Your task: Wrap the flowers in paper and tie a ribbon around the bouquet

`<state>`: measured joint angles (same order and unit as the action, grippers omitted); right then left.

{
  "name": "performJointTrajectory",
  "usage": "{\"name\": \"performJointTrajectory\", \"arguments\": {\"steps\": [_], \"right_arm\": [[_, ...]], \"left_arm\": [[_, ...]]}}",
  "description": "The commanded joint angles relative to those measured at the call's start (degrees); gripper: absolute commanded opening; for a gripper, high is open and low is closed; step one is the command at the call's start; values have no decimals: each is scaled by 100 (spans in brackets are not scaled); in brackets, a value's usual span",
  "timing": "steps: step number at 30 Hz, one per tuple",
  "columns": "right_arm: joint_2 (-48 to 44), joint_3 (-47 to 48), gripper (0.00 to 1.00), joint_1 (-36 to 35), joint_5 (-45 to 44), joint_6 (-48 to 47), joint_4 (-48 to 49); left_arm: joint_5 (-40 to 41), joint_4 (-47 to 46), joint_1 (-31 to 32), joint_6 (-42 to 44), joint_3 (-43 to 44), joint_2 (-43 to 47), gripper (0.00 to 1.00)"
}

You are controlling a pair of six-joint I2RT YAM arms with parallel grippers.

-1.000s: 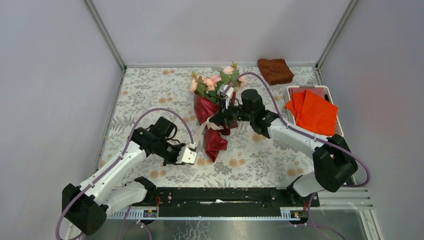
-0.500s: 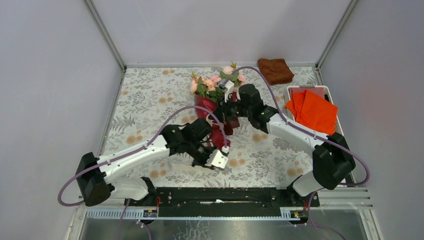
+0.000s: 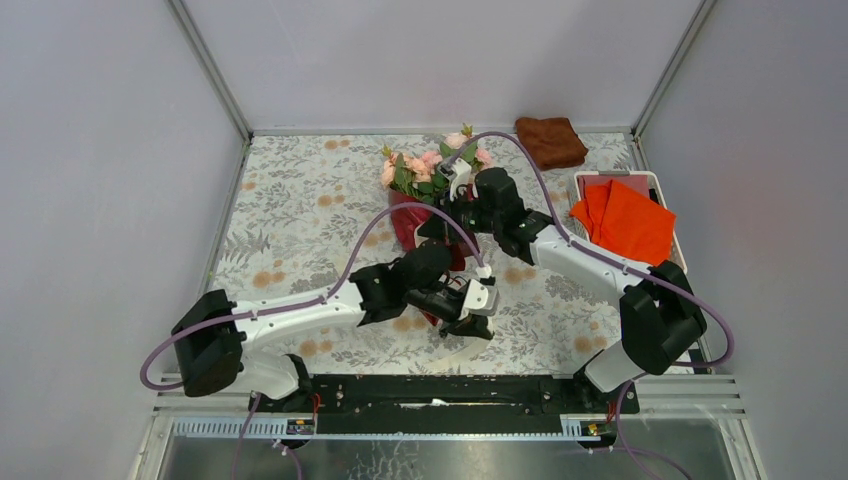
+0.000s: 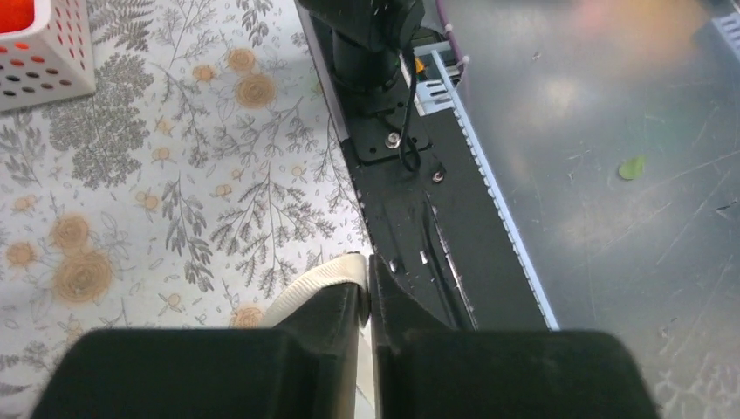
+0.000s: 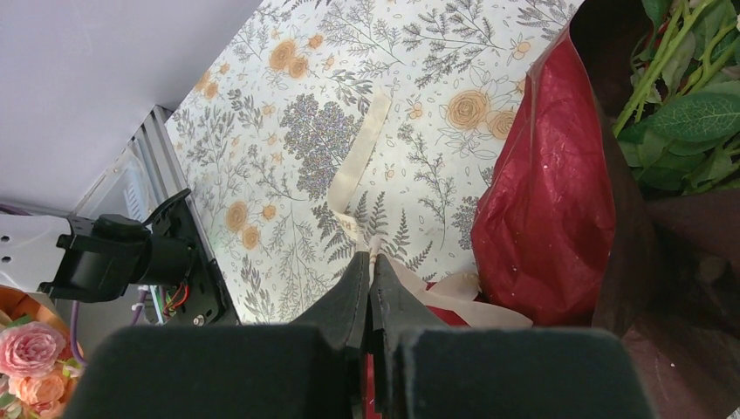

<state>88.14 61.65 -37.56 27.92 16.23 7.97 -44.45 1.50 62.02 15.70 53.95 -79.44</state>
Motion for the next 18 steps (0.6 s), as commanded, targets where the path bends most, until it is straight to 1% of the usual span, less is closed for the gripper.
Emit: {"name": "performJointTrajectory", "arguments": {"steps": [1,3,4,5,7,9,10,12,14,16,18], "right_arm": [[23,196,0,48,-7,-6,29],[57,219,0,51,18,-54,-22],[77,231,0,50,25,-55,-49],[92,232,0,50,29,-57,-72],[113,229,0,48,27,-48,-85],[120,201,0,45,1,-4,-51],[129,178,0,45,-8,45,-17],[142,139,0,33,-30,150,81],[146,114,0,-10,-112,253,206],[127,83,0,-60,-249,375,337],[89,44,0,-108,-417,570,521]], "left_arm": [[476,-476,-8,170,-337,110,27],[887,-43,-95,778,-444,316,50],[1099,176,-145,1080,-473,427,58],[1292,378,-191,1367,-487,564,63],[1674,897,-296,2017,-461,845,68],[1874,1388,-505,2326,-408,1150,72],[1844,1587,-676,2341,-397,1330,73],[1551,1792,-1152,2039,-418,1708,73],[1171,1615,-1819,1250,-558,2019,71],[972,1133,-2589,209,-827,2178,68],[1071,497,-3196,-594,-1237,2219,66]]}}
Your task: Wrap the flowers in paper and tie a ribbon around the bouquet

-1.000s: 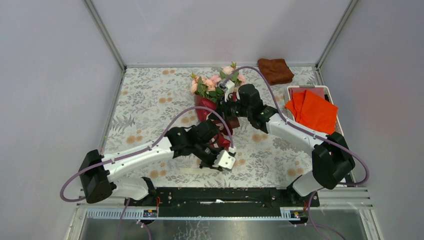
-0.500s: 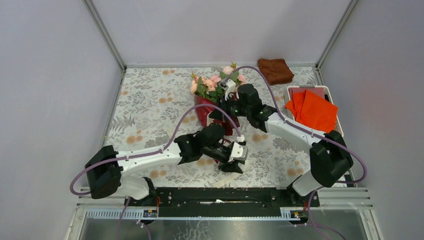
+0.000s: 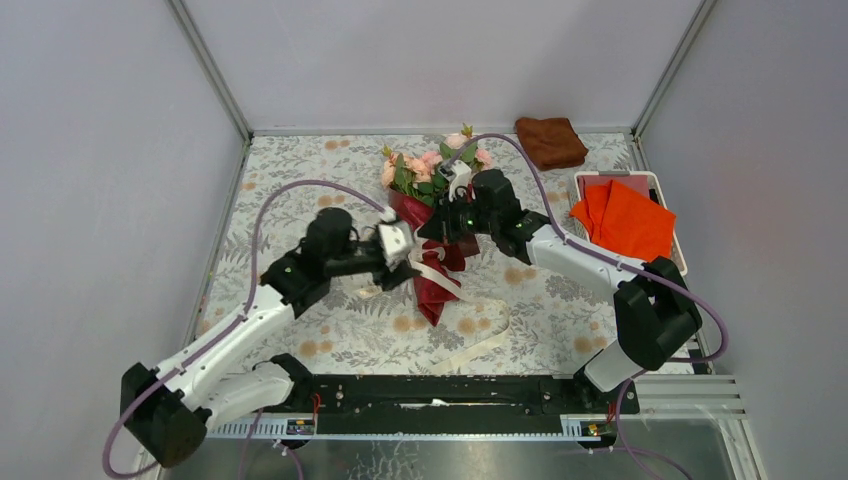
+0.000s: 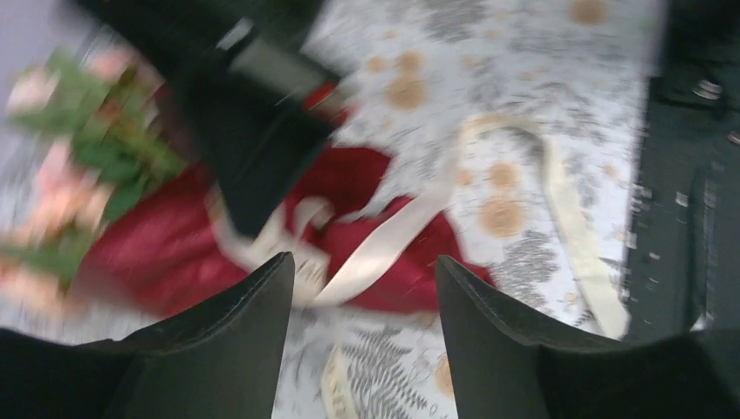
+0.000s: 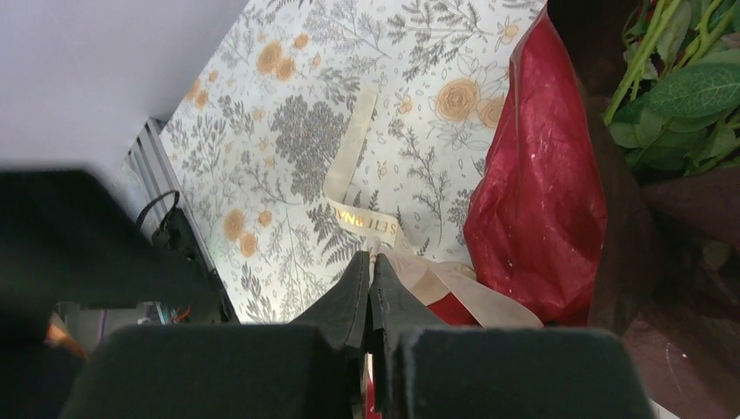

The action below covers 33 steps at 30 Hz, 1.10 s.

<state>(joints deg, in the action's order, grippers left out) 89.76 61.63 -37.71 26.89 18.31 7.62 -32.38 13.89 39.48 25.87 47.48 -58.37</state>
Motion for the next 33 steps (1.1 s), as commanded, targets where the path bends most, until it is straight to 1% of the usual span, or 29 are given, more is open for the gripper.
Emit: {"name": "performJointTrajectory", "arguments": {"steps": [1,3,5,7,9,11,12,13,15,17,18,19,22,23,25,26,27,29,31,33], "right_arm": [[-87,29,0,-111,-391,465,648],[-102,16,0,-164,-489,633,749],[-137,-9,0,-214,-527,669,790],[-145,-47,0,-244,-505,670,835],[-123,-47,0,-254,-370,654,851],[-87,-30,0,-259,-174,599,870],[-67,-24,0,-261,-59,563,883],[-56,-8,0,-259,40,521,878],[-39,43,0,-259,162,407,796],[-22,104,0,-261,218,297,683],[-1,133,0,-259,258,255,659],[34,157,0,-257,321,224,647],[145,270,1,-257,520,124,566],[168,347,8,-247,556,1,422],[151,558,28,-186,403,-460,-208],[140,655,36,-128,286,-679,-521],[139,716,41,-24,176,-837,-695],[181,687,47,221,25,-995,-1017],[332,633,48,331,-263,-1200,-1169],[617,776,48,328,-208,-1483,-1450]], "left_arm": [[-89,-1051,-1206,-1849,-780,93,67],[-36,-1740,-1357,-2103,-1103,3,76],[-15,-2449,-1372,-2328,-1301,-149,85],[-89,-3194,-1380,-2508,-1414,-375,91],[-104,-3799,-1401,-2714,-1468,-636,94],[-236,-4239,-1417,-2816,-1511,-890,93],[-265,-4417,-1417,-2853,-1540,-1016,90],[-261,-4527,-1417,-2907,-1551,-1132,85],[-409,-4626,-1417,-2979,-1552,-1313,71],[-720,-4655,-1422,-2968,-1569,-1403,56],[-829,-4701,-1418,-2976,-1593,-1450,48],[-902,-4737,-1417,-2982,-1624,-1495,37],[-746,-4860,-1422,-2983,-1666,-1593,2],[-642,-4878,-1436,-2982,-1670,-1590,0],[-592,-4902,-1510,-2989,-1709,-1577,0],[-584,-4904,-1543,-2998,-1734,-1573,0],[-566,-4902,-1570,-2982,-1776,-1565,0],[-473,-4936,-1584,-2932,-1869,-1547,0],[-403,-5026,-1592,-2929,-1959,-1527,0],[-390,-5091,-1592,-2970,-2000,-1520,0]]}}
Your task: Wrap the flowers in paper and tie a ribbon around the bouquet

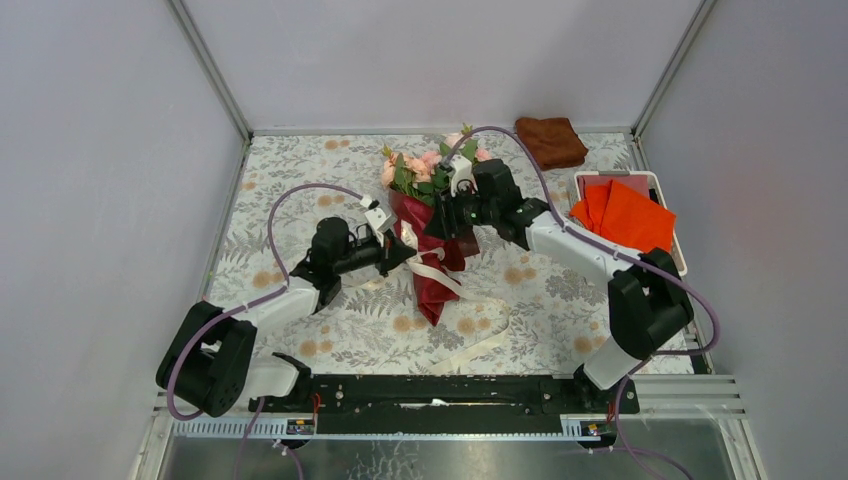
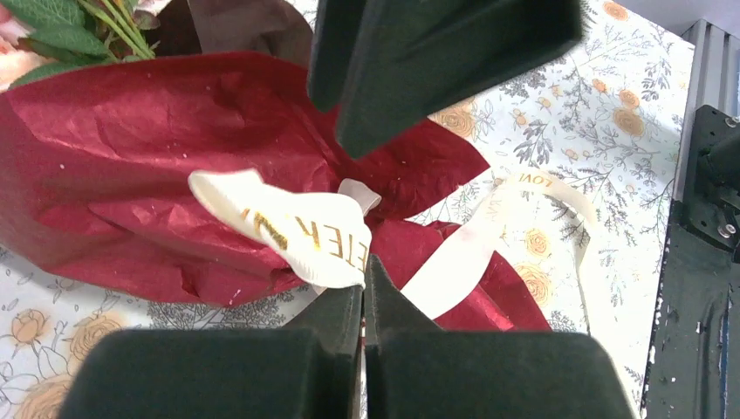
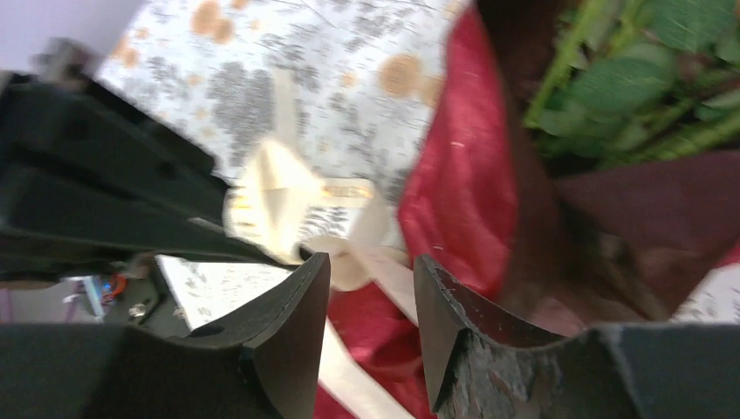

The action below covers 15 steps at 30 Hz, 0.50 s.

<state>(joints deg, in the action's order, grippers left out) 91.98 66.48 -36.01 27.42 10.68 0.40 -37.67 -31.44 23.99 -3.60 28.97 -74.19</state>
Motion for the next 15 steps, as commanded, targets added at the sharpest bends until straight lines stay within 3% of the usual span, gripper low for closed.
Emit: {"name": "performJointTrajectory", "arguments": {"steps": [1,8,15], "right_arm": [[526,405,48,149,-111,-851,-866],[1011,780,45,113,478,-1686,-888],[1459,1194,43,116,689,-2216,-1601]], "left_arm": [[152,-568,-43,-39,-150,63,0],[183,-595,-63,-53,-111,39,0],[173,-476,-95,33,-84,47,0]]}}
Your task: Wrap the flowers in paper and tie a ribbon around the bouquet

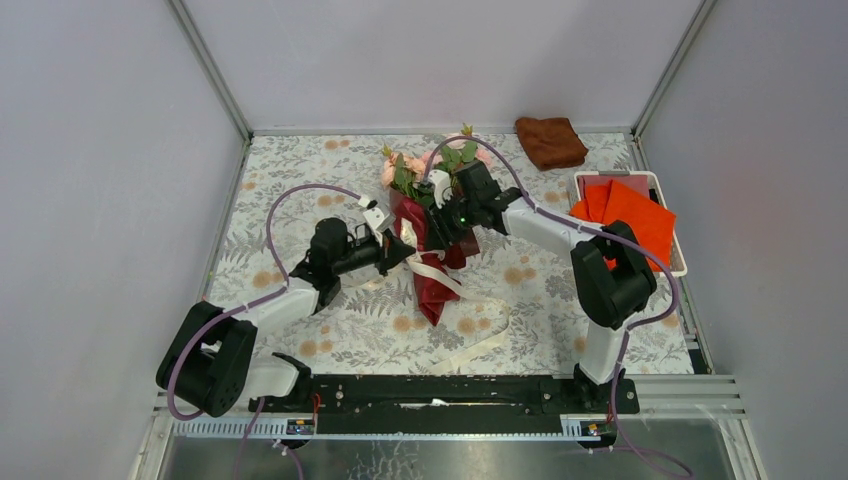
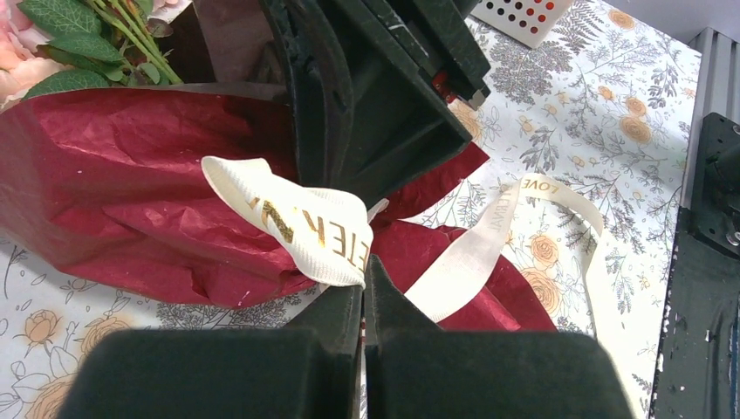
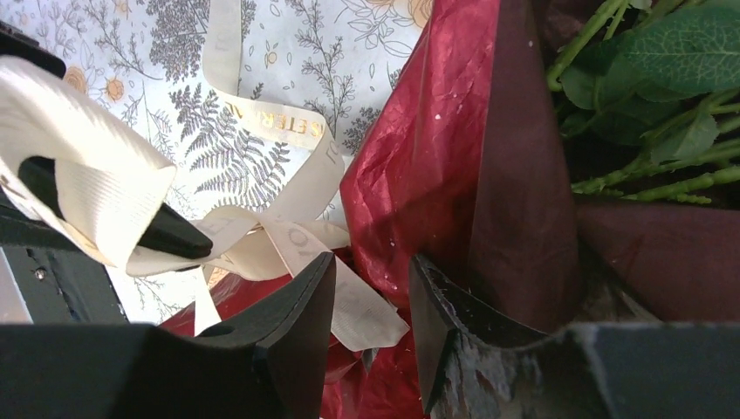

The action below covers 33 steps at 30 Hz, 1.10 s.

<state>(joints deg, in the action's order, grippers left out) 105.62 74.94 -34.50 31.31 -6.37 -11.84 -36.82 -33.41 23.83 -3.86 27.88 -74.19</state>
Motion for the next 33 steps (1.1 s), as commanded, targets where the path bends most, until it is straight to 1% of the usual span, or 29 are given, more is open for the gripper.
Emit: {"name": "performJointTrajectory", "arguments": {"steps": [1,4,7,9,12,15,20,24,28,29,30,31,33], "right_arm": [[124,418,44,-33,350,-602,-510],[60,650,47,-37,345,-892,-936],[-218,765,49,-39,504,-1147,-1069],[-453,658,50,-37,862,-1315,-897],[-706,197,51,-36,1367,-1370,-229],[-613,-10,51,-50,1230,-1315,74],[-196,132,49,-74,917,-1493,-188],[-6,133,52,-124,886,-1626,-397],[36,40,54,-119,755,-1662,-342],[52,31,52,-119,676,-1630,-294],[74,34,47,-118,555,-1566,-232],[84,42,38,-126,427,-1481,-167],[52,50,17,-126,139,-1310,-16]], "left_arm": [[84,-278,-87,67,23,31,0],[51,-270,-98,71,49,-2,0],[12,-271,-103,110,52,-16,0],[8,-283,-115,127,51,-25,0],[0,-303,-120,131,57,-25,0],[6,-288,-116,137,42,-9,0],[20,-215,-116,183,51,2,0],[22,-227,-116,184,75,-24,0],[20,-217,-122,196,86,-40,0],[22,-218,-119,200,86,-43,0],[33,-225,-118,201,82,-50,0],[41,-234,-123,201,86,-50,0],[86,-260,-125,208,69,-42,0]]}}
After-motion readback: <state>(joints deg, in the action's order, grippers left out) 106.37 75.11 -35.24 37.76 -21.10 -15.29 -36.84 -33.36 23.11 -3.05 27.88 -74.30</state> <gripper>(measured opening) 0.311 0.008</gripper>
